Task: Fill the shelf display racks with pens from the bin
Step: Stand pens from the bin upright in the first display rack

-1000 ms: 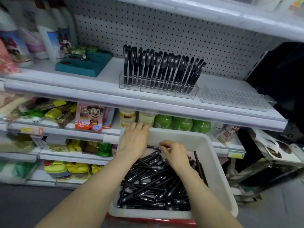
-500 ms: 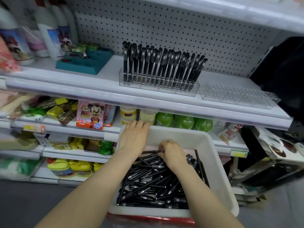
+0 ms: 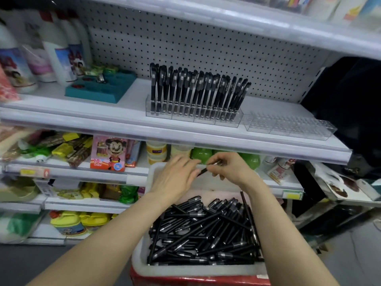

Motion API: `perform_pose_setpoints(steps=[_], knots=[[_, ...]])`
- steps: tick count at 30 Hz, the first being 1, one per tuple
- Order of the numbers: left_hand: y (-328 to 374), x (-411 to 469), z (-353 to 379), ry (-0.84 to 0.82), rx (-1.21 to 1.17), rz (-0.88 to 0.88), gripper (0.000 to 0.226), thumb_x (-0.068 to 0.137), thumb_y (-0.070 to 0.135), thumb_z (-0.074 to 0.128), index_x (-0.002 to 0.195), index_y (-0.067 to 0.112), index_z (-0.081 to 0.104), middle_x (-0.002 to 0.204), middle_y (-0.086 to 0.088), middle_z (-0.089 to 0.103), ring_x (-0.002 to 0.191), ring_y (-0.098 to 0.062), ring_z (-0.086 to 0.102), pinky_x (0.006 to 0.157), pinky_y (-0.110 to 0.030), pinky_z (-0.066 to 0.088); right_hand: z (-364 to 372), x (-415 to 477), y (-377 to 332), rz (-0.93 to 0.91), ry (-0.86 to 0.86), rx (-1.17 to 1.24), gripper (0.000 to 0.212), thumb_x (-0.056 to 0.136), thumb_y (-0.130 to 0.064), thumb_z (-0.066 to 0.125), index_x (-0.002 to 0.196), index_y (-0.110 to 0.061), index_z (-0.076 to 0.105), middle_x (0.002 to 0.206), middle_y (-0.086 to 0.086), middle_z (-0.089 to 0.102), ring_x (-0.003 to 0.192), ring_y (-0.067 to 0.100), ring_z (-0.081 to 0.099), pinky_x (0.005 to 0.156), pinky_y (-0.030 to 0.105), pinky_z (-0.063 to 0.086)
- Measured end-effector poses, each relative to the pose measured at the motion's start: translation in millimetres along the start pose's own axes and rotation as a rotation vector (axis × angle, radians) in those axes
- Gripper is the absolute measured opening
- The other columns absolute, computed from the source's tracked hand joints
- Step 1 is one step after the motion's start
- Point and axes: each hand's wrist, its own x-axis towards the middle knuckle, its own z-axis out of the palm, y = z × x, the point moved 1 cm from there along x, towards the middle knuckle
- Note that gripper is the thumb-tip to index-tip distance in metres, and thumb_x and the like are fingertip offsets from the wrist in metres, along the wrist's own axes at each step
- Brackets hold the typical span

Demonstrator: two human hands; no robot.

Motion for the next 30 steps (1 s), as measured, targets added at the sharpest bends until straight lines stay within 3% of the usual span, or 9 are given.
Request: perform_pose_setpoints(steps=[4,7,12,16,19,24,30], knots=[[0.8,11.3,-9.6,-0.024,-0.121,-0.094,0.029,0.102,0.031,0.041,0.117,0.015,0.060,0.106,-0.004,0.064,0.104,-0.021,0.053,0.084,-0.036,0.044,-14.0,3.8,-30.6,-0.037,0.167,0.441,0.018,0.081,-0.004,0.076,0.096,-0.009,0.068,0.071,0.009,0.069,0.061,0.013,0.063,0.055,0.019,0.050],[-0.8,26.6,-20.3,0.008,-0.136,-0.110,0.020,0.102,0.030,0.040,0.099,0.017,0.054,0.091,-0.002,0.061,0.090,-0.024,0.053,0.074,-0.042,0.044,1.3,8.5,-41.3,-0.053,0.195,0.594,0.014,0.083,-0.005,0.073,0.096,-0.004,0.067,0.075,0.012,0.071,0.067,0.017,0.065,0.060,0.020,0.053],[-22.6,47.0,-45.2,0.088,-0.054,-0.022,0.032,0.099,0.037,0.040,0.112,0.017,0.061,0.108,0.002,0.058,0.104,-0.017,0.047,0.087,-0.027,0.041,20.5,22.1,-54.7,-0.105,0.275,0.636,0.007,0.091,-0.004,0.064,0.096,0.001,0.063,0.080,0.014,0.070,0.069,0.016,0.067,0.065,0.020,0.056],[-56.9,63.2,-75.4,0.262,0.001,-0.080,0.031,0.097,0.023,0.053,0.126,0.013,0.058,0.126,-0.002,0.052,0.120,-0.018,0.044,0.101,-0.035,0.041,8.7,41.3,-80.0,-0.215,0.350,0.417,0.014,0.096,-0.006,0.058,0.108,-0.011,0.063,0.099,0.008,0.070,0.087,0.015,0.070,0.079,0.025,0.057],[-81.7,77.1,-96.4,0.324,0.041,-0.161,0.037,0.093,0.014,0.058,0.130,0.010,0.055,0.133,-0.006,0.048,0.123,-0.023,0.043,0.102,-0.037,0.041,2.1,55.4,-112.0,-0.343,0.383,0.280,0.014,0.095,-0.008,0.060,0.105,-0.018,0.062,0.097,0.000,0.069,0.089,0.015,0.068,0.083,0.026,0.055],[-106.6,91.3,-105.4,0.261,0.066,-0.201,0.037,0.092,0.005,0.056,0.129,0.009,0.056,0.128,-0.009,0.052,0.119,-0.028,0.046,0.097,-0.039,0.042,15.0,88.2,-150.6,-0.469,0.518,0.106,0.016,0.087,-0.022,0.071,0.095,-0.021,0.057,0.085,0.001,0.069,0.082,0.017,0.068,0.075,0.029,0.055],[-115.3,93.8,-97.4,0.306,0.076,-0.178,0.039,0.086,-0.006,0.055,0.122,0.007,0.062,0.115,-0.009,0.057,0.107,-0.028,0.053,0.087,-0.038,0.046,27.2,122.0,-168.7,-0.484,0.584,-0.092,0.014,0.089,-0.026,0.068,0.097,-0.015,0.067,0.083,-0.003,0.071,0.081,0.016,0.068,0.082,0.040,0.056]])
